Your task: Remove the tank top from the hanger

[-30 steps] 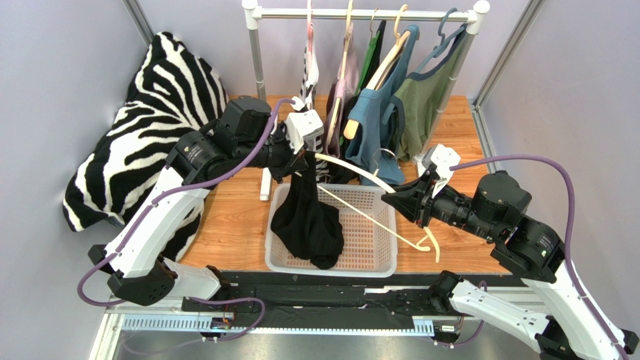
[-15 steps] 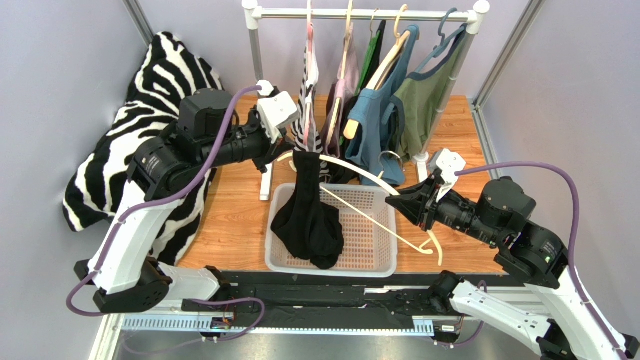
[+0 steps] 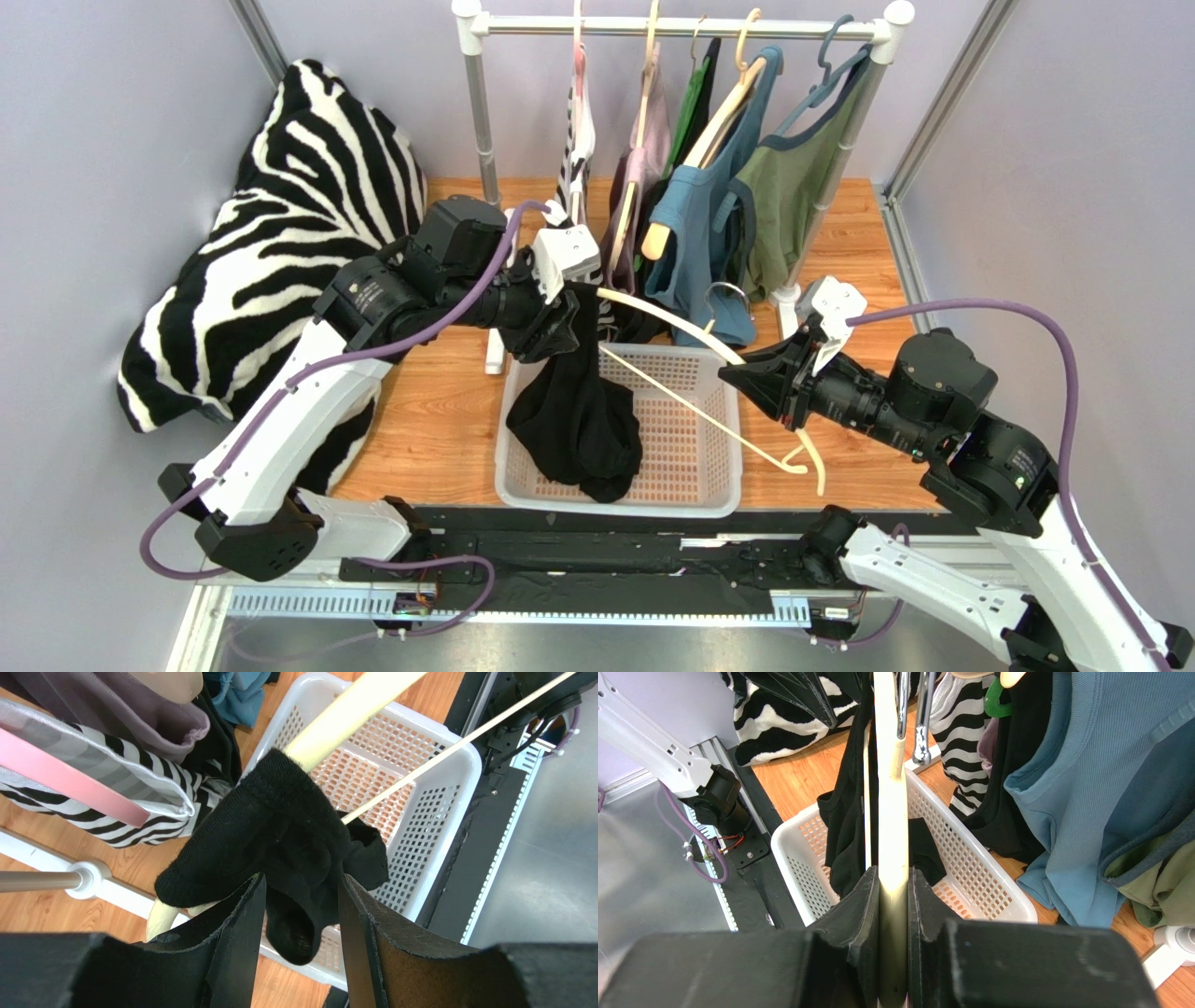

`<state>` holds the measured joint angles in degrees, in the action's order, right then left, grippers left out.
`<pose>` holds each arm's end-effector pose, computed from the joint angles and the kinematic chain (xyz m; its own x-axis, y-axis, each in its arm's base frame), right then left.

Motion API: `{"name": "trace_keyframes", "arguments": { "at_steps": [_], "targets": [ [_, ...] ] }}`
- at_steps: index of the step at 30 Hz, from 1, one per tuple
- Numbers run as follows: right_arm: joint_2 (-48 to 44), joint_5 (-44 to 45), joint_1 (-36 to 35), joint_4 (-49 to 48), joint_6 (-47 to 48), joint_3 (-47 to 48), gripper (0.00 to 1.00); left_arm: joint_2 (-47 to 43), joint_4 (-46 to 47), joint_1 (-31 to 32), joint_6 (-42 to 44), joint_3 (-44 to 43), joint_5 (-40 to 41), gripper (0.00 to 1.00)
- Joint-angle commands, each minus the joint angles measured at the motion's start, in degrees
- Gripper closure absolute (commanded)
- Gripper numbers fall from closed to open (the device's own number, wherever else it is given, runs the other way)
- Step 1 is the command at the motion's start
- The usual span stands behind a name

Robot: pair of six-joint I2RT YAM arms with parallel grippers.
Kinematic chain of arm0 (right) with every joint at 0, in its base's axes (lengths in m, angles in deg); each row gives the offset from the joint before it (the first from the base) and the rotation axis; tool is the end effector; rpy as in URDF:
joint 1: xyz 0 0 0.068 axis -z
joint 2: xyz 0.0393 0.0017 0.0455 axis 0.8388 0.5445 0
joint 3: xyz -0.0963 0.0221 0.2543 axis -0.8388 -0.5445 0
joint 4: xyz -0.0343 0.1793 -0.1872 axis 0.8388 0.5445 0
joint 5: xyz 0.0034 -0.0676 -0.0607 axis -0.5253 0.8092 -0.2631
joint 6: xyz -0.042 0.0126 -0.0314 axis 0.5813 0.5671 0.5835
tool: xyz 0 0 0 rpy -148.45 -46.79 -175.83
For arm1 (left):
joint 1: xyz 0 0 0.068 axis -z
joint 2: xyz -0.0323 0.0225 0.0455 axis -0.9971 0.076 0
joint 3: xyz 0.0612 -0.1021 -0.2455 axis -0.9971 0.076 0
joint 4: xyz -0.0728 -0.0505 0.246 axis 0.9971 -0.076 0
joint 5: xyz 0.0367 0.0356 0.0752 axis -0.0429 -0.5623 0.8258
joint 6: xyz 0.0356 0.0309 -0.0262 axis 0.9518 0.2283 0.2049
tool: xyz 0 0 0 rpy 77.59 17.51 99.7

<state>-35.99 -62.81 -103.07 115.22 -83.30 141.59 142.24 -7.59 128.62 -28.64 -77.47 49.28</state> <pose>0.0624 0.0737 0.4341 -0.1572 -0.1489 -0.9763 -0.8256 0.5623 0.0472 0.1601 -0.1654 0.4562 -0.2834 0.5098 -0.8123 0.9051 0.4221 -0.0509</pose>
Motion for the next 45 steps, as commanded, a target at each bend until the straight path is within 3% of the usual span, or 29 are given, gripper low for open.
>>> {"name": "trace_keyframes", "arguments": {
  "at_steps": [1, 3, 9, 12, 28, 33, 34, 35, 38, 45],
  "targets": [
    [-0.53, -1.14, -0.08, -4.30, -1.27, 0.78, 1.00, 1.21, 2.19, -0.35, -2.19, -4.37, -1.58, 0.51],
    [-0.71, -1.31, -0.17, -4.39, -1.44, 0.60, 1.00, 1.83, 2.27, -0.27, -2.54, -5.25, -2.46, 0.56],
    [-1.06, -2.28, -0.08, -4.83, -2.23, -0.36, 1.00, 3.59, 2.54, -0.35, -2.63, -6.57, -2.20, 0.90],
    [-1.24, -2.37, -0.08, -4.83, -2.32, -0.72, 1.00, 3.94, 2.45, -0.35, -2.28, -7.01, -1.33, 1.00],
    [-3.17, -0.70, -0.08, -0.97, -1.62, 0.07, 1.00, 1.04, 2.27, -0.53, 1.06, -8.60, 8.96, 1.00],
    [-3.26, 0.18, -0.08, -0.70, -1.36, 0.25, 1.00, -0.80, 2.10, -1.41, 0.00, -6.67, 4.23, 1.00],
    [-3.34, 0.18, -0.08, -0.87, -1.53, 0.25, 1.00, -1.24, 2.19, -1.41, -0.34, -4.83, 3.08, 0.95],
    [-3.08, 0.26, -0.08, -1.31, -1.53, 0.25, 1.00, -1.94, 2.19, -1.41, -0.78, -3.86, 0.90, 0.68],
    [-2.91, 0.18, -0.08, -1.93, -1.62, 0.25, 1.00, -3.26, 2.27, -1.58, -2.28, 1.15, -3.24, 0.47],
    [-2.20, 0.53, -0.08, -2.19, -1.44, 1.13, 1.00, -5.02, 2.10, -1.59, -4.04, 10.21, -9.50, 0.42]
  ]
}}
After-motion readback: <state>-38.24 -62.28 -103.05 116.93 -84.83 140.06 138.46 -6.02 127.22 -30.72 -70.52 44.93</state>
